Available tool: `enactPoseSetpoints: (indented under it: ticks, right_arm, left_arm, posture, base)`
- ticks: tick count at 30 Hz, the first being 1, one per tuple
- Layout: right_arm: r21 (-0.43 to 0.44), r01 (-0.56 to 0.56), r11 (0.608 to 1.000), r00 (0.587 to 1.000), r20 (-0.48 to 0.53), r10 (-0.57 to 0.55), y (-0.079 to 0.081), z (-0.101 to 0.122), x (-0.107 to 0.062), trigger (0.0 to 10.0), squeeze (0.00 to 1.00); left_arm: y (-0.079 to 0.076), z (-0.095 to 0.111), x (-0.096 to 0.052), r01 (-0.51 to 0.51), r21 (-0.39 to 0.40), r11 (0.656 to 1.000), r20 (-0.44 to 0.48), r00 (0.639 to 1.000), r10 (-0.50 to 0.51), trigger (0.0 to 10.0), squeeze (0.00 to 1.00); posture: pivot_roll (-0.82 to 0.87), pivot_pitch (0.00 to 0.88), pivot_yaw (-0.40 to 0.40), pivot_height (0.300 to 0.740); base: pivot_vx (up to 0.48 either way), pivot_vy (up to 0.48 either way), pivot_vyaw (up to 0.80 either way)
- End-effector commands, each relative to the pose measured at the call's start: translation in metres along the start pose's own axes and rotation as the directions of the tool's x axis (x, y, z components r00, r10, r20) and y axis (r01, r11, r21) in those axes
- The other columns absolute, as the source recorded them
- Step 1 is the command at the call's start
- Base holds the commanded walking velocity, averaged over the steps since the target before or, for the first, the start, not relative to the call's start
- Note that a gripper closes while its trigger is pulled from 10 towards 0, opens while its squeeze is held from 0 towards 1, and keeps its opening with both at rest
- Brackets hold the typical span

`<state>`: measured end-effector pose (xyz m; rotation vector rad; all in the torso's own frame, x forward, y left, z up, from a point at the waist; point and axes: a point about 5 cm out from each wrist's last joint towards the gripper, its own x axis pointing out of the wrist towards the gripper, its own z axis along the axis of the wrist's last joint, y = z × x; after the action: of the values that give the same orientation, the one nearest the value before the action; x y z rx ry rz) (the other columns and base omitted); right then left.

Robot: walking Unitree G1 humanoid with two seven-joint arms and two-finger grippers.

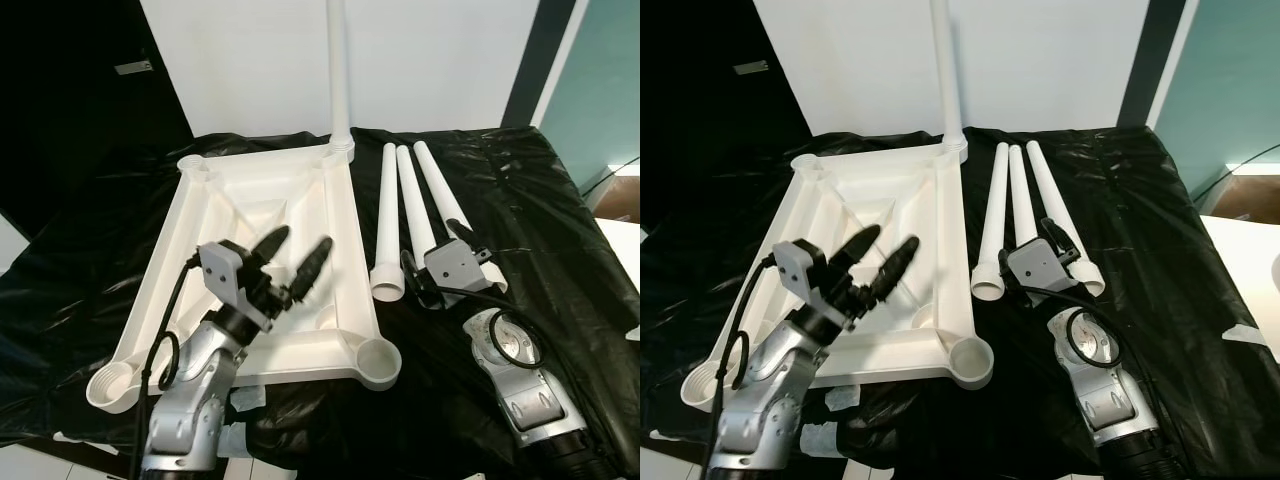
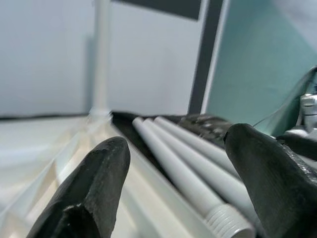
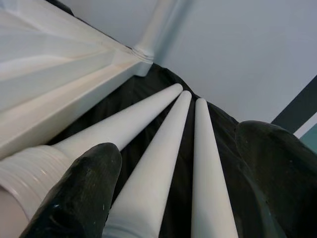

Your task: Building children table

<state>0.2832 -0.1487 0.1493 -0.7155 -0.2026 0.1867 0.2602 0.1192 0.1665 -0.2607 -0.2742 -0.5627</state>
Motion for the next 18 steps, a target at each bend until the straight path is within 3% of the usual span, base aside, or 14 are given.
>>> enactPoseSetpoints:
  ticks: [1,2,3,7,11,18]
  right_arm:
    - [-0.047,-0.045,0.998,0.999,0.009,0.045,0.002,0.004,-0.001,10.0,0.00]
    - [-0.047,-0.045,0.998,0.999,0.009,0.045,0.002,0.004,-0.001,10.0,0.00]
    - [-0.159,-0.117,0.980,0.992,0.023,0.122,-0.005,0.012,-0.004,10.0,0.00]
    - [-0.234,-0.179,0.956,0.983,-0.002,0.183,-0.017,0.018,-0.012,10.0,0.00]
    - [-0.245,-0.194,0.950,0.980,-0.009,0.198,-0.020,0.019,-0.014,10.0,0.00]
    - [-0.257,-0.318,0.913,0.947,-0.043,0.318,-0.021,0.029,-0.030,10.0,0.00]
  left_arm:
    - [0.001,-0.003,0.001,-0.036,-0.007,0.999,-0.007,0.999,0.036,10.0,0.00]
    - [0.001,-0.003,0.001,-0.036,-0.007,0.999,-0.007,0.999,0.036,10.0,0.00]
    - [-0.007,-0.005,0.003,-0.007,-0.035,0.999,-0.026,1.000,0.006,10.0,0.00]
    - [-0.011,-0.010,0.003,0.008,-0.058,0.998,-0.051,0.999,-0.011,10.0,0.00]
    - [-0.011,-0.011,0.003,0.007,-0.057,0.998,-0.056,0.998,-0.011,10.0,0.00]
    - [-0.013,-0.015,0.007,-0.003,-0.062,0.998,-0.073,0.997,-0.002,10.0,0.00]
  posture:
    - [0.00,0.000,0.089,0.740]
    - [0.00,0.000,0.089,0.740]
    - [-0.01,0.000,0.092,0.740]
    - [-0.01,0.000,0.092,0.740]
    - [-0.02,0.000,0.095,0.740]
    - [-0.04,0.000,0.096,0.740]
  base:
    - [0.000,0.000,0.00]
    - [0.000,0.000,0.00]
    - [0.000,0.000,0.00]
    - [0.000,0.000,0.00]
    - [0.000,0.000,0.00]
    - [0.000,0.000,0.00]
